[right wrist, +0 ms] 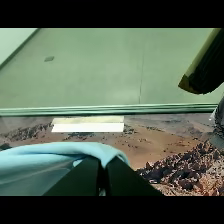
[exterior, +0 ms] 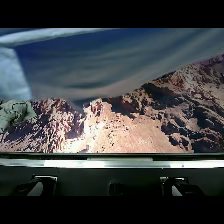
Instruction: Fold the clothes and pants, and hang the long-sleeved shirts on hangers.
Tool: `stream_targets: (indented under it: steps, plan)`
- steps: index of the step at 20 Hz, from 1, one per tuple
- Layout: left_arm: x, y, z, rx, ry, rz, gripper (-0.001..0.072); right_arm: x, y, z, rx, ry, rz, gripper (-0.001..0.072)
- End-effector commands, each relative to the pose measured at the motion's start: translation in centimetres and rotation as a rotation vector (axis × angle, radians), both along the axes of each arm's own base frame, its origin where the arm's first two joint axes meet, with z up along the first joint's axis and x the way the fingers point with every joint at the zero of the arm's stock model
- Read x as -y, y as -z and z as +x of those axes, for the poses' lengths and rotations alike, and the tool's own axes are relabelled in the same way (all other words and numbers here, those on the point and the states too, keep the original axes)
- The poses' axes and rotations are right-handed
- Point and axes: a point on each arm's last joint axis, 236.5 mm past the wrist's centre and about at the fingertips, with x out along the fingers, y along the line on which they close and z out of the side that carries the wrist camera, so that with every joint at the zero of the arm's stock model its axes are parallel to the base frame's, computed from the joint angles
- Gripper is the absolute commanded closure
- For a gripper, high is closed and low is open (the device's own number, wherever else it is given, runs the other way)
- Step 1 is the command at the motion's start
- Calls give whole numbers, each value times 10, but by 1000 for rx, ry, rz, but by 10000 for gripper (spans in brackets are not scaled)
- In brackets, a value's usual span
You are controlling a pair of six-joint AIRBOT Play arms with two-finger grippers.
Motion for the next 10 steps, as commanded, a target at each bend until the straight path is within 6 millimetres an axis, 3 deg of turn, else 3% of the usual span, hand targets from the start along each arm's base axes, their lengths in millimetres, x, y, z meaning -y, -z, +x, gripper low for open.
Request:
stream_targets:
  steps: [1, 3, 5, 7, 10]
  plan:
    - [-4, -2, -24, 11, -43, -29, 685, 8, -9, -34, 31, 45, 48, 682]
    - [-3, 14, -3, -48, -23, -47, 686, 10, 9, -6, -36, 49, 51, 682]
    - [1, 47, 33, -169, 21, -80, 685, 12, 53, 47, -184, 52, 51, 682]
    - [3, 98, 80, -333, 63, -131, 685, 18, 114, 107, -365, 73, 41, 681]
    - [10, 203, 156, -594, 121, -152, 685, 22, 221, 192, -623, 77, 41, 681]
